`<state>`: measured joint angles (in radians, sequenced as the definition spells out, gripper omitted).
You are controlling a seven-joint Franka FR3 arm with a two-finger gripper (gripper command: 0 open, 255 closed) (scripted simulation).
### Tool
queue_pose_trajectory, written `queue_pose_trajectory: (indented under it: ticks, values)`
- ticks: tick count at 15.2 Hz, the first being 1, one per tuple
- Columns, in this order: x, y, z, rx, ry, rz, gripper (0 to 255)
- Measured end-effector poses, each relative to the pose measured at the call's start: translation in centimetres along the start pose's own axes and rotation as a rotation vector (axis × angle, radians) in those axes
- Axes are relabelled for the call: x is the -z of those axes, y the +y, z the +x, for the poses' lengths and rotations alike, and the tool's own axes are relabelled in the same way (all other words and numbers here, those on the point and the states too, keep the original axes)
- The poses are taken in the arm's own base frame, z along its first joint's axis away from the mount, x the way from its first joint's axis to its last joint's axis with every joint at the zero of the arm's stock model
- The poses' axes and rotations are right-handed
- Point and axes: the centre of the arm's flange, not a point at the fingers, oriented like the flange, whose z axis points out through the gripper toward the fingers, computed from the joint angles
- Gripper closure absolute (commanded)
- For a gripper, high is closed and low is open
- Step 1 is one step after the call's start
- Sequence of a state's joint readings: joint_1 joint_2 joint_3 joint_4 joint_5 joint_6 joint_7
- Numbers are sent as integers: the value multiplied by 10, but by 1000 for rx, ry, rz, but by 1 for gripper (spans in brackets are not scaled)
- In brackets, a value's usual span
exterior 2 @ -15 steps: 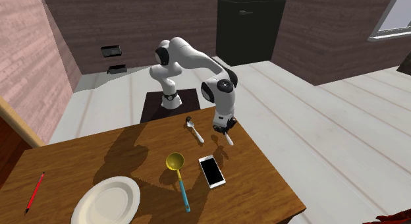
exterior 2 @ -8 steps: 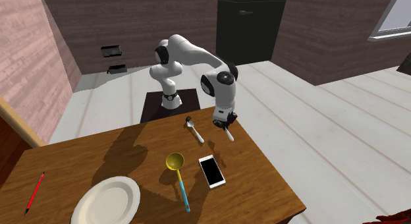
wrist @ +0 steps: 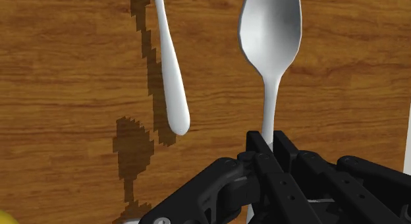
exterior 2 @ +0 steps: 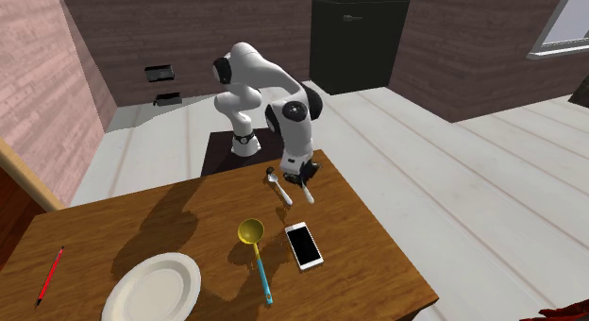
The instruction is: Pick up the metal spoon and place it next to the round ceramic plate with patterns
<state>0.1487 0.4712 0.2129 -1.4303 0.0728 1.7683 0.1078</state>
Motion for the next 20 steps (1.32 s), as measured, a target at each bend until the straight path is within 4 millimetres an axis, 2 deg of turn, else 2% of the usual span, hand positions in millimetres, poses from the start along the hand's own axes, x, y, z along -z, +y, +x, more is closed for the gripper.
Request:
queue_pose_trajectory:
  ticks: [20]
  values:
    - [32,252,-66,0,0,0,255]
